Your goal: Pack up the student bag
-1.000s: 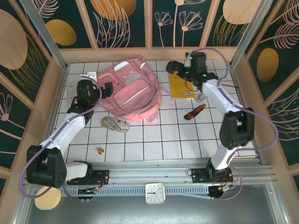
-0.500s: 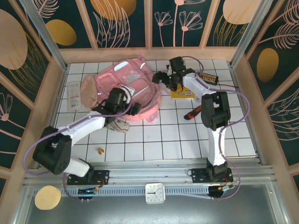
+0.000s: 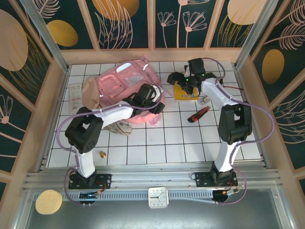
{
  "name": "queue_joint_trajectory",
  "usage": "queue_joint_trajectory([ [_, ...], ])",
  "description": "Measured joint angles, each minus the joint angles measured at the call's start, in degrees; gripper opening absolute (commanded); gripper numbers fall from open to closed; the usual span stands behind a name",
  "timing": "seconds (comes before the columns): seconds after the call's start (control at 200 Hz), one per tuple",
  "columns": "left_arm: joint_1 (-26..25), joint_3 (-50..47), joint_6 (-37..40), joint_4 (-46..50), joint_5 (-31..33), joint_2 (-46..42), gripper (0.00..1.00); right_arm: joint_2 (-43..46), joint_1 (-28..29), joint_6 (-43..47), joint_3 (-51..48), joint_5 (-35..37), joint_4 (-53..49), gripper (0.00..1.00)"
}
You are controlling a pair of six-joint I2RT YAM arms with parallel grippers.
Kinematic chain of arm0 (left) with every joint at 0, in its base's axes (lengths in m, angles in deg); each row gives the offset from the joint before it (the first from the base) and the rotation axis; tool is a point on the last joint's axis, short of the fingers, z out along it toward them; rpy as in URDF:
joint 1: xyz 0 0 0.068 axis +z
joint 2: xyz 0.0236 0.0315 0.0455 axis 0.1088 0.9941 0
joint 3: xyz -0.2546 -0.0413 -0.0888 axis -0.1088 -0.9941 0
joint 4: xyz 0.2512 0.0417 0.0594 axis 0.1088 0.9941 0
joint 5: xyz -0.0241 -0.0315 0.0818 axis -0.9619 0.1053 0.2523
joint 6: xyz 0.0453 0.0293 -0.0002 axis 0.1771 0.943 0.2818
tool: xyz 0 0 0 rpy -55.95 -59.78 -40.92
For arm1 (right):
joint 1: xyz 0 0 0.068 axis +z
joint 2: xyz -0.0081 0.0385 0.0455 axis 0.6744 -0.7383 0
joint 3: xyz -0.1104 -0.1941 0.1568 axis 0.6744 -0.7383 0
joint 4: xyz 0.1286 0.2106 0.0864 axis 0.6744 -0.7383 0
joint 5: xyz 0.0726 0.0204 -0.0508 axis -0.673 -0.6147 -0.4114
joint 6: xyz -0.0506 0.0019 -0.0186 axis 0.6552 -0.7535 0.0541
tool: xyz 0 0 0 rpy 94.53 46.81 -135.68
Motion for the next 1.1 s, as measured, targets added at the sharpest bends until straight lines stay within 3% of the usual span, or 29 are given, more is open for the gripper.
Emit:
queue_joint_trajectory([
  [0.115, -0.66, 5.22, -0.66, 2.25, 0.37, 5.77, 0.65, 0.66, -2.27, 0.42, -0.61, -0.94, 0.02, 0.95],
  [0.215, -0.81, 7.87, -2.56, 4.39, 1.99, 10.01, 0.27, 0.70, -3.48, 0.90, -1.11, -1.38, 0.11, 0.95],
  [0.315, -1.14, 8.13, -4.24, 6.01, 3.06, 9.92, 0.00, 1.92, -3.48, 1.42, -2.86, -2.36, 0.61, 0.95],
  [0.565, -3.06, 1.29, -4.46, 10.32, 4.50, 0.28, 0.00, 8.35, -3.48, 1.53, -8.39, -6.23, 3.85, 0.95],
  [0.786, -4.02, -10.64, 0.33, 11.63, 0.17, -13.22, 0.00, 10.01, -3.48, 3.56, -8.74, -9.92, 5.97, 0.94],
  [1.101, -4.07, -17.27, 4.59, 11.50, -0.44, -18.95, 0.00, 1.49, -1.55, 9.27, -5.22, -13.22, 4.20, 0.82],
])
